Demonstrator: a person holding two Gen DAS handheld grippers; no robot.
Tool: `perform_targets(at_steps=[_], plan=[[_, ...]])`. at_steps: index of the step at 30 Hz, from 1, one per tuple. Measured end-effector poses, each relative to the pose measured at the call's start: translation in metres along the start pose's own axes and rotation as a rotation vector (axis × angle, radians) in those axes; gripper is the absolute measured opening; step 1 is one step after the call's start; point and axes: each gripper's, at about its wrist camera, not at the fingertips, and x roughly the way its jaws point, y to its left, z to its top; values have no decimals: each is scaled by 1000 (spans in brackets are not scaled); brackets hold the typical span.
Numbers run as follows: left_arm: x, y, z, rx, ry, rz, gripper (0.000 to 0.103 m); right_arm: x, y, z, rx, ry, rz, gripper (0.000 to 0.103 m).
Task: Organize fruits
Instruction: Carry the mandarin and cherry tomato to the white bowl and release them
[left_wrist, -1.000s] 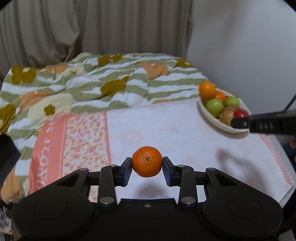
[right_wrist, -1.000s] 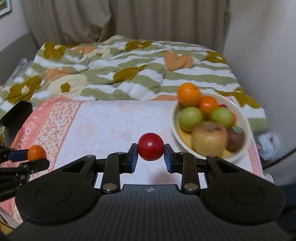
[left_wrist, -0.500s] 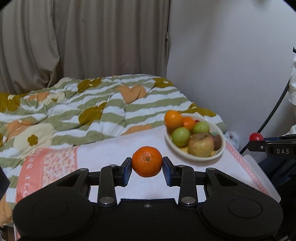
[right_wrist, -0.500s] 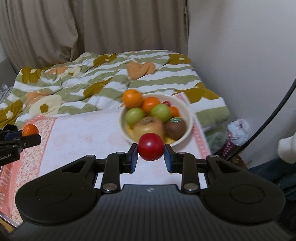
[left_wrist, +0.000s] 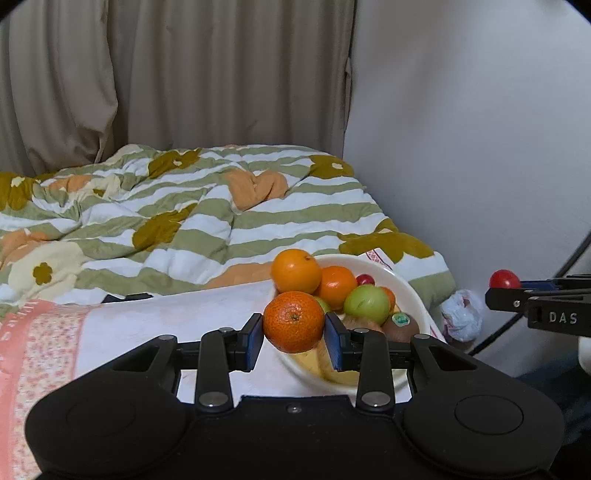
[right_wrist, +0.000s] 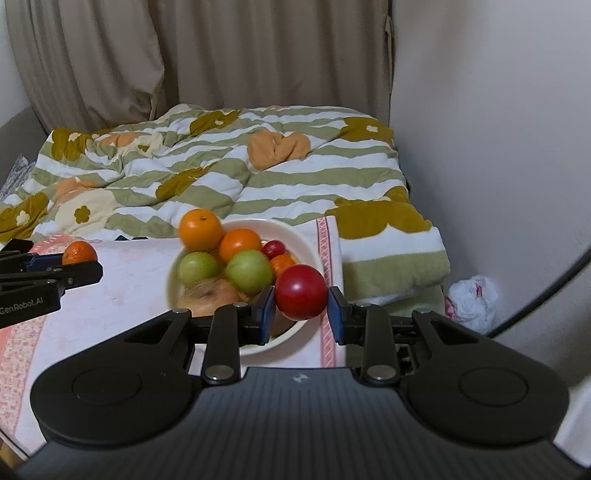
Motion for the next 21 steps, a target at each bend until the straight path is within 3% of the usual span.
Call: perform_targets(at_steps=[13, 21], plan=[[87, -30, 26, 48, 106, 2, 39, 74, -31, 23, 48, 75, 65, 45], [110, -38, 24, 129, 161, -15, 40, 95, -33, 31, 60, 97, 66, 45]])
